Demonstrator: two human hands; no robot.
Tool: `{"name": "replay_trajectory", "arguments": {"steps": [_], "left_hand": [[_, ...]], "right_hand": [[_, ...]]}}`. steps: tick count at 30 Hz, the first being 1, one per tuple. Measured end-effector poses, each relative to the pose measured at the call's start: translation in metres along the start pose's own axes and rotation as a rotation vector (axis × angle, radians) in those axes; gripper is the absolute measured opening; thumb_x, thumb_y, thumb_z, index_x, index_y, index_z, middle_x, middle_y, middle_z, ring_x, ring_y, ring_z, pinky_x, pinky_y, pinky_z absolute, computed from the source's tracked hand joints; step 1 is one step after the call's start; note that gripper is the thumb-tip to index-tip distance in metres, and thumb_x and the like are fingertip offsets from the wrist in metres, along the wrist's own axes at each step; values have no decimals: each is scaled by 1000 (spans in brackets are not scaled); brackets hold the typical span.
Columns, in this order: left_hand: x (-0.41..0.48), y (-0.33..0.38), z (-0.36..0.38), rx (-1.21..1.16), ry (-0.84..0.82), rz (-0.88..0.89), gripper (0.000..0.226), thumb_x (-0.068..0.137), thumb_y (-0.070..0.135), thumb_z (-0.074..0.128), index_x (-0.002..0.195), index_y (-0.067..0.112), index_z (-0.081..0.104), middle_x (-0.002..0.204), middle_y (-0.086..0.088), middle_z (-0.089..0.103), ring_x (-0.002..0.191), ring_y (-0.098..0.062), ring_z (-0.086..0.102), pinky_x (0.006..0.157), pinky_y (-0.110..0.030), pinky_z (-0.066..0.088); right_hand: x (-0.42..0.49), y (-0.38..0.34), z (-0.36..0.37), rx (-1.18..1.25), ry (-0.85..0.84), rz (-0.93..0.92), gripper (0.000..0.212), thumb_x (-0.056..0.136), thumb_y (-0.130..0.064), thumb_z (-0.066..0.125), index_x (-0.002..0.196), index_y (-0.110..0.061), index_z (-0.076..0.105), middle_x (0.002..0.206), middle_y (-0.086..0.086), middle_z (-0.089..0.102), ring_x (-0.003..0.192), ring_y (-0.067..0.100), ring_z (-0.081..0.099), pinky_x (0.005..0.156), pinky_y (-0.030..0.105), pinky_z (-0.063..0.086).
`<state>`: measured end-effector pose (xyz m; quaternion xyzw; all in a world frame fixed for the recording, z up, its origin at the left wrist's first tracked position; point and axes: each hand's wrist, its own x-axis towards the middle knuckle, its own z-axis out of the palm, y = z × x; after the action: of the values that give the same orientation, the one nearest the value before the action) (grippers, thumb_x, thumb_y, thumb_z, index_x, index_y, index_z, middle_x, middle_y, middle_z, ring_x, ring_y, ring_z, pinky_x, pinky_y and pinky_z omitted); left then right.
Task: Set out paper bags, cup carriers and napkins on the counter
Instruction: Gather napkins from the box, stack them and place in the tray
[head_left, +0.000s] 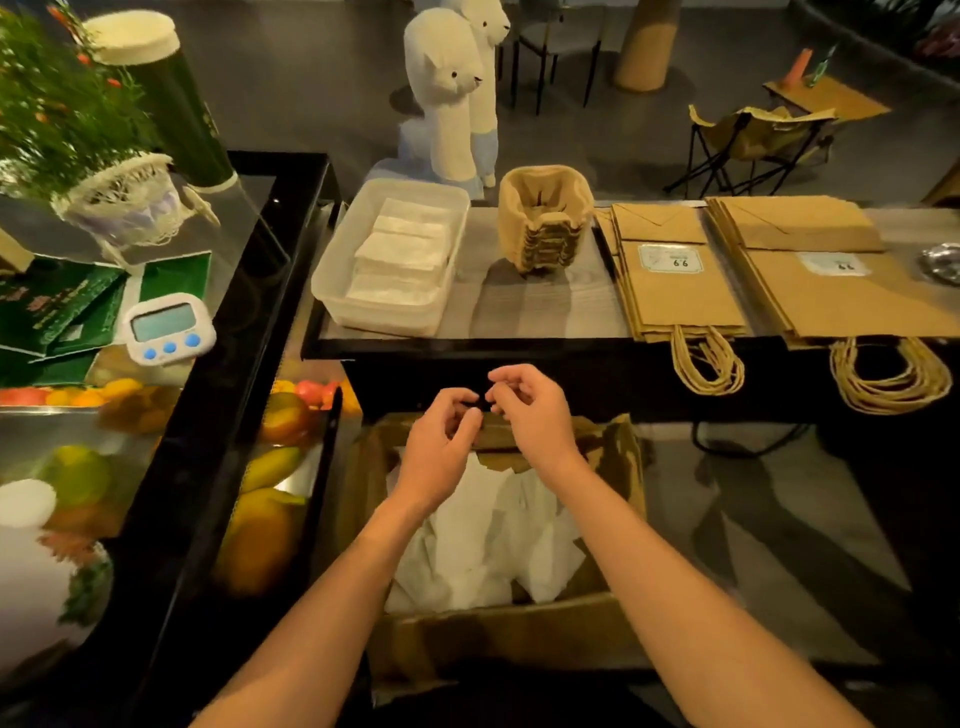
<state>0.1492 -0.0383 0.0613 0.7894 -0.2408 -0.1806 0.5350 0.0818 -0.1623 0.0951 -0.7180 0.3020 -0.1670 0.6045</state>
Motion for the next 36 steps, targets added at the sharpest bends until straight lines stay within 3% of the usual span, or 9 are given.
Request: {"name": "replay_trajectory", "arguments": {"steps": [4,10,14,18,21,23,27,31,36], "left_hand": [[-21,-46,19,28,-63,-201,13,105,27,55,117,28,56,104,3,69,79,-4,69,78,-32,57],[-45,-94,25,137,-139,-412,14,104,27,55,118,30,56,113,0,69,90,-11,71,66,-21,46],[-55,-111,31,180,-209,-503,14,105,31,55,118,31,55,121,1,64,102,-19,68,70,-25,50],[-56,-116,39,219,-291,-512,18,105,27,54,123,24,56,125,-1,62,106,-19,65,75,-21,49],[-55,-115,47,269,-333,-525,24,105,23,55,128,19,56,121,3,58,106,-14,57,71,-15,43],[-53,-116,52,305,-345,-524,27,105,22,55,131,17,56,119,4,56,104,-12,53,77,-18,43],[-54,-119,54,330,-392,-554,27,105,23,56,131,18,56,128,-2,60,108,-15,55,88,-24,44],[-56,-117,53,320,-390,-577,25,104,23,57,128,18,58,127,0,61,116,-19,59,91,-24,47],[-60,-117,56,280,-393,-614,20,104,23,57,123,18,60,120,1,64,109,-17,61,90,-24,47]], "right_hand": [[-17,49,1,-53,-19,201,25,100,-13,59,122,-25,61,101,-4,70,92,8,67,80,22,54],[-38,112,4,-208,-124,418,23,104,-17,54,125,-26,55,118,-2,61,103,15,59,71,18,44],[-39,141,8,-378,-127,579,30,102,-15,58,130,-24,53,139,3,52,126,26,53,95,30,49],[-43,154,-2,-606,-50,719,41,99,-27,62,138,-23,48,151,8,38,135,30,42,93,34,44],[-46,159,-8,-671,-65,844,60,97,-33,62,148,-17,34,157,14,28,139,36,37,108,46,42],[-45,158,-8,-656,-82,880,62,97,-32,62,149,-17,32,154,15,33,134,37,44,104,48,47],[-46,157,-3,-442,-34,919,55,97,-22,65,143,-19,36,139,11,51,116,34,58,66,34,49],[-44,161,-3,-231,53,977,46,92,-18,73,132,-12,50,138,11,57,124,33,56,94,40,51],[-42,156,-7,-322,-109,988,65,94,-11,70,149,-11,37,150,13,46,135,34,48,98,38,48]]}}
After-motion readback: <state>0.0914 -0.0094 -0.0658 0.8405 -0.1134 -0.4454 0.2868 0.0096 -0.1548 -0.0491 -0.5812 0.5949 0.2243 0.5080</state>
